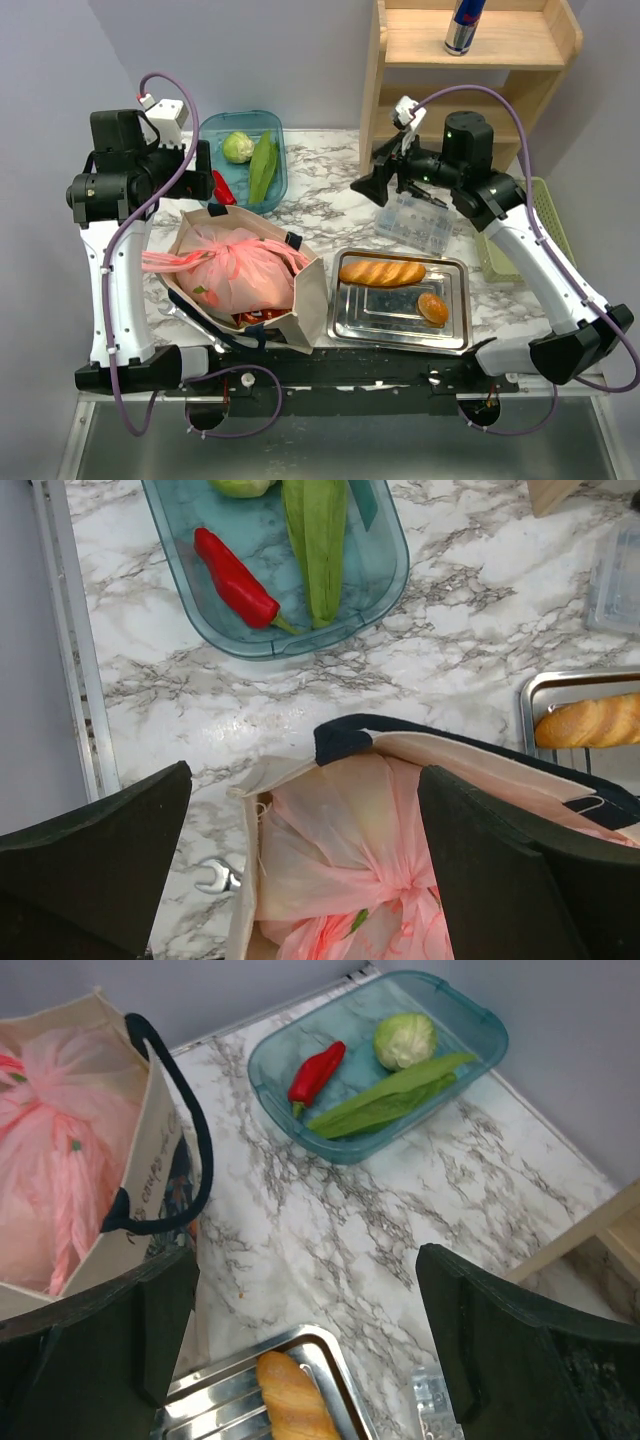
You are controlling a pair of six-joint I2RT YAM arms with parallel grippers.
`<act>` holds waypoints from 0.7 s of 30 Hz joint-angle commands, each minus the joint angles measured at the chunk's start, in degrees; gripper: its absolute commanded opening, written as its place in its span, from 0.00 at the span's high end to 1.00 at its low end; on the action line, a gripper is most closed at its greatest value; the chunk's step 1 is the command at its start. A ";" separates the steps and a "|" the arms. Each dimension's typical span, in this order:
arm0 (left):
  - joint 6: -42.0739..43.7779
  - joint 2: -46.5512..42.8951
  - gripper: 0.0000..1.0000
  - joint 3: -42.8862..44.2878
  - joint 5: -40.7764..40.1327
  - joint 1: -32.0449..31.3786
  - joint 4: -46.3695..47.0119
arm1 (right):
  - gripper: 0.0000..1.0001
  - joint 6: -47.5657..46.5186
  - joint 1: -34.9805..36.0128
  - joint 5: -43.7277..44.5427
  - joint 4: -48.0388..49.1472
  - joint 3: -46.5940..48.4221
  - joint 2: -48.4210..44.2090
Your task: Untie the knot of the grocery bags and take out the mixed food
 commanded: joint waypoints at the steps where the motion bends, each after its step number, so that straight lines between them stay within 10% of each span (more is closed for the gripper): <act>1: -0.23 -1.13 0.02 4.01 2.41 0.47 -7.72 | 0.00 -2.35 0.09 -9.47 -3.16 7.69 3.16; 14: -11.24 -15.05 0.01 -10.31 11.47 23.75 -2.11 | 0.00 -14.22 21.99 4.27 -12.61 35.80 24.55; 21: -11.52 -20.64 0.02 -16.12 11.37 25.83 -1.64 | 0.01 -17.63 30.22 7.93 -17.78 46.66 35.62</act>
